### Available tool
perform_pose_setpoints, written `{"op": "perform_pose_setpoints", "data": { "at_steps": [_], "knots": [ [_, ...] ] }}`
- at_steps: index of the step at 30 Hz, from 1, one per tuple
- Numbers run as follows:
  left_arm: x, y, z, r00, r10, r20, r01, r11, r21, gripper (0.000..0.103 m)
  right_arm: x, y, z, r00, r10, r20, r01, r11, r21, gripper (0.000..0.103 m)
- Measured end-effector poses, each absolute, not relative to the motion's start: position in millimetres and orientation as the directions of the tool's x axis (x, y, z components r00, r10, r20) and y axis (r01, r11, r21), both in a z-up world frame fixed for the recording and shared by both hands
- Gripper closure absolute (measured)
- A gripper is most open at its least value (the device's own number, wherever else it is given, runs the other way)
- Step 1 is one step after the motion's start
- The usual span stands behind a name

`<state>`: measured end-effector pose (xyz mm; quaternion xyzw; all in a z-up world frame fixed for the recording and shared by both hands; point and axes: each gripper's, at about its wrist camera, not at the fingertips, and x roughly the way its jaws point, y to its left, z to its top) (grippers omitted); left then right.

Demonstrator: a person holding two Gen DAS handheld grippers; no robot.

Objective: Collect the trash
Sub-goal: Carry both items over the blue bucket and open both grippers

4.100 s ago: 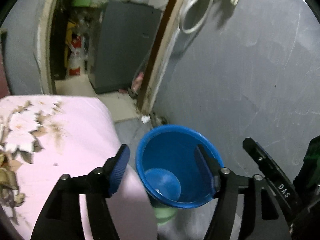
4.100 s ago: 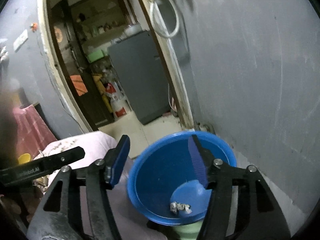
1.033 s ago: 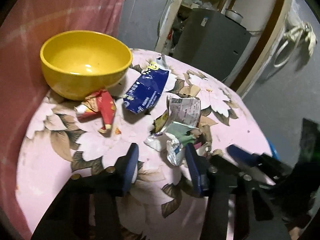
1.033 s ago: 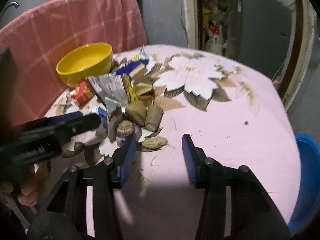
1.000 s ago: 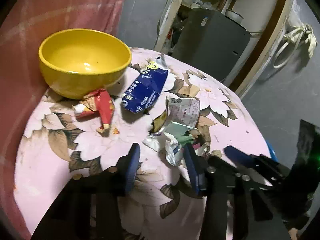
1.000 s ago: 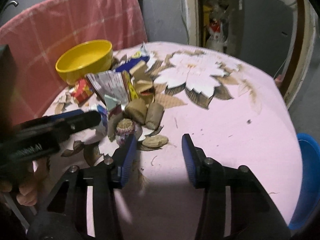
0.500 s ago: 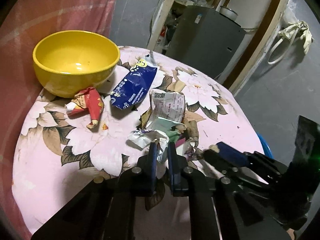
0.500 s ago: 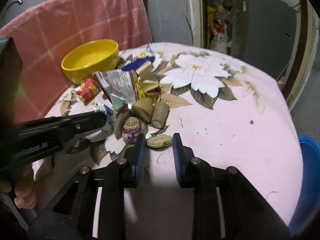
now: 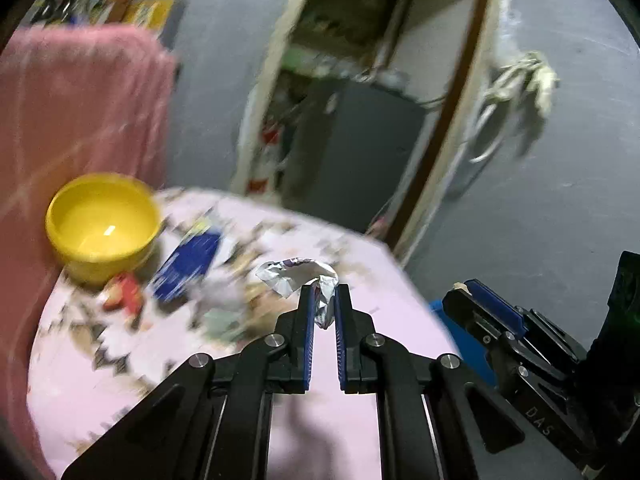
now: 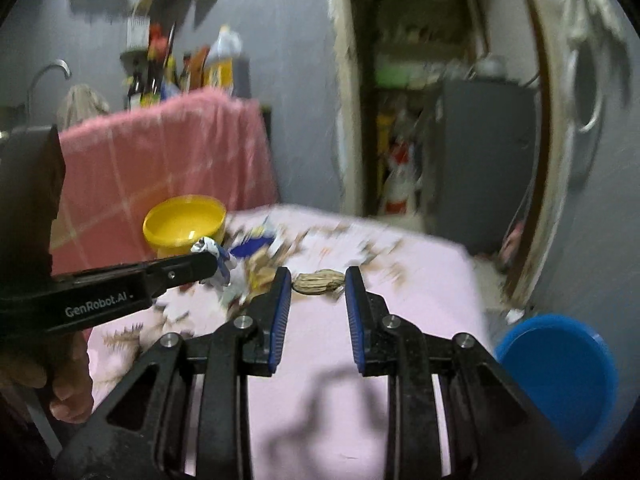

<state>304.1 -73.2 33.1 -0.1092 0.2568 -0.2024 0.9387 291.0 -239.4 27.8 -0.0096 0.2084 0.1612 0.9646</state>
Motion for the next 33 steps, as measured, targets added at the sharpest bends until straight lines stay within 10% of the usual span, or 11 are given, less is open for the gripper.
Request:
{"op": "perform_pose_setpoints", "data": {
  "at_steps": [13, 33],
  "knots": [
    [290.1, -204.0, 93.5, 0.713, -0.629, -0.309, 0.596, 0.776, -0.204, 0.096, 234.1, -357.2, 85.8, 0.983, 0.05, -0.178, -0.047, 0.999, 0.019, 0.046],
    [350.4, -362.0, 18.4, 0.401, -0.698, -0.593, 0.724, 0.638, -0.262, 0.095, 243.3, -481.6, 22.8, 0.915, -0.12, -0.386, 0.186, 0.973, 0.139, 0.045]
  ]
}}
